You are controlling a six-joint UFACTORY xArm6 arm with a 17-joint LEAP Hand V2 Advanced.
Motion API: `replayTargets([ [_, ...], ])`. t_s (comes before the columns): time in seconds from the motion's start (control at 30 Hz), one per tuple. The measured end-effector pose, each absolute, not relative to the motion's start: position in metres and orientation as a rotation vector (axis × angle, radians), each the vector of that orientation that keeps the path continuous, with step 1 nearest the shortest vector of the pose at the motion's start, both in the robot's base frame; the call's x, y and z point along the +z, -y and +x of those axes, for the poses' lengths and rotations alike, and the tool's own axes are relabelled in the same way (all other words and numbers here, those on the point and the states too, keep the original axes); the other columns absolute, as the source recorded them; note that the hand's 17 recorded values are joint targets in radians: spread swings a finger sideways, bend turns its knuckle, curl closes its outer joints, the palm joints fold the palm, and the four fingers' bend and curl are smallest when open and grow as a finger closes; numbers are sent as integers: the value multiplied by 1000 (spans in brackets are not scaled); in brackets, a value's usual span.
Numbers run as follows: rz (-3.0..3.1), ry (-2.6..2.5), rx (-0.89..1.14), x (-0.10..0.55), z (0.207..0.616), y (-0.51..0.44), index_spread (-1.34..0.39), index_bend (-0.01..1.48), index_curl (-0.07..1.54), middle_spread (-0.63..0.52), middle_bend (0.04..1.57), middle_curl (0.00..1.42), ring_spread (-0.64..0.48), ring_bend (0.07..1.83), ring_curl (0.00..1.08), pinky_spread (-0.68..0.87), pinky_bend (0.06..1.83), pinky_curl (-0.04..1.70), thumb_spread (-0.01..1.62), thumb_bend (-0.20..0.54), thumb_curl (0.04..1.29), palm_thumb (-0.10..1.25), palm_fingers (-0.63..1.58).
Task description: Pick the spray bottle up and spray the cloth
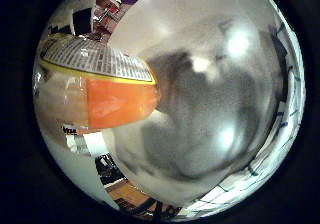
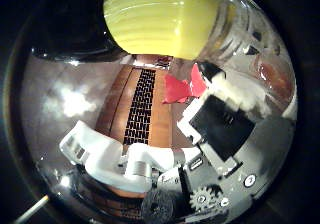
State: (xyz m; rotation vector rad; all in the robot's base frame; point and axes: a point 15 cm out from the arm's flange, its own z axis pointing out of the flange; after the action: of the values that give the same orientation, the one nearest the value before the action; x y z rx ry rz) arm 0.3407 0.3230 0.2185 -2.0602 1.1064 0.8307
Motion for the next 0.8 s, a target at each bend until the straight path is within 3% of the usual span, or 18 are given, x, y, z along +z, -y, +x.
replayTargets([
  [0.17,-2070,-1098,810,227,341,-320,-351,186,578,-148,957,607,-253,1293,572,-376,881,893,974,-33,578,778,383],
  [0.33,-2090,-1108,773,238,345,-306,-305,251,554,-136,878,603,-227,1155,536,-162,701,880,1025,-28,508,728,208],
  [0.6,-2132,-1196,731,250,351,-257,-273,253,503,-99,764,567,-132,963,475,155,552,792,1047,-26,451,684,160],
  [0.8,-2132,-1223,687,267,353,-233,-265,213,466,-74,676,534,-87,864,439,292,503,713,1051,-24,428,670,191],
])
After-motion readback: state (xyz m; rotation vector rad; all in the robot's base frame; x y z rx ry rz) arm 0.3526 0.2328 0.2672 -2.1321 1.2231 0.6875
